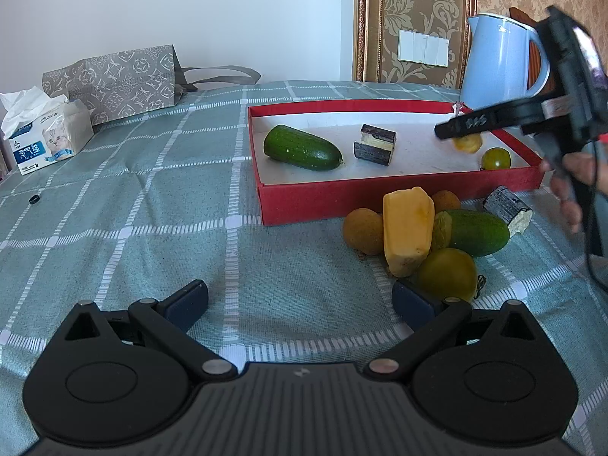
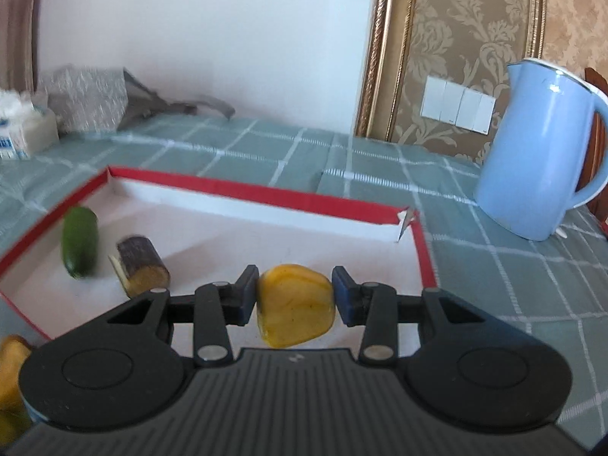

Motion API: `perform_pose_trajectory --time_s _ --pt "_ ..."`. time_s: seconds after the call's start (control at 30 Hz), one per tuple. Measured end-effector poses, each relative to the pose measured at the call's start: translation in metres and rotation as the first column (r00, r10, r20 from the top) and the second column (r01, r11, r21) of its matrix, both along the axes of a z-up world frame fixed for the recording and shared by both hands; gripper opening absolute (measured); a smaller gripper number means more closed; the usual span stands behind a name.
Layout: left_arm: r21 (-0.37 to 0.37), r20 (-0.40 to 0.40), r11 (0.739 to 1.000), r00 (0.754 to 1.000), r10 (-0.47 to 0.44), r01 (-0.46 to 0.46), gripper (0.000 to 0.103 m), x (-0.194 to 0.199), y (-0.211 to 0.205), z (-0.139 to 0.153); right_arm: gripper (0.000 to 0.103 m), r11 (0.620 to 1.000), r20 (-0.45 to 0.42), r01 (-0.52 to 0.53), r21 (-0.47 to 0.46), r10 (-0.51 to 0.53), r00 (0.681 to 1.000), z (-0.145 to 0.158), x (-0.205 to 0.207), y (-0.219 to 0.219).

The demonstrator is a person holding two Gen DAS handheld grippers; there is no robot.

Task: Organize fruits
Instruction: 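Lower the yellow chunk into the tray with right tool and open it, then reach left tool to the round green-yellow fruit and close on it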

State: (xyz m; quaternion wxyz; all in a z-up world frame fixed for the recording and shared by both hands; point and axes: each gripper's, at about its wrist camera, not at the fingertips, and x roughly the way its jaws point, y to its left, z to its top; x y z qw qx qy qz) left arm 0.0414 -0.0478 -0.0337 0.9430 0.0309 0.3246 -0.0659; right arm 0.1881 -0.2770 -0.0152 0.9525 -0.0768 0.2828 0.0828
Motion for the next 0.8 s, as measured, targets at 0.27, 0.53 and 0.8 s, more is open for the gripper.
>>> perform_pose_trajectory --time_s 0.27,0.53,0.8 --pt "0.0 0.0 1.0 1.0 0.0 0.0 0.103 0.0 0.0 0.0 0.085 0.999 0.06 0.024 0.022 -0.026 0.998 -0.002 -0.02 -0.006" --pt "-0.008 0.002 1.0 1.0 0.0 0.0 0.103 0.0 0.001 0.0 0.103 0.995 0.172 0.044 0.094 -0.06 0.983 0.013 -0.086 -0.028" --pt "-0.034 0.014 0.998 0.998 -0.058 0.058 0.103 -0.016 -0.005 0.002 0.103 0.97 0.12 0.067 0.235 -0.097 0.988 0.008 -0.098 -0.06"
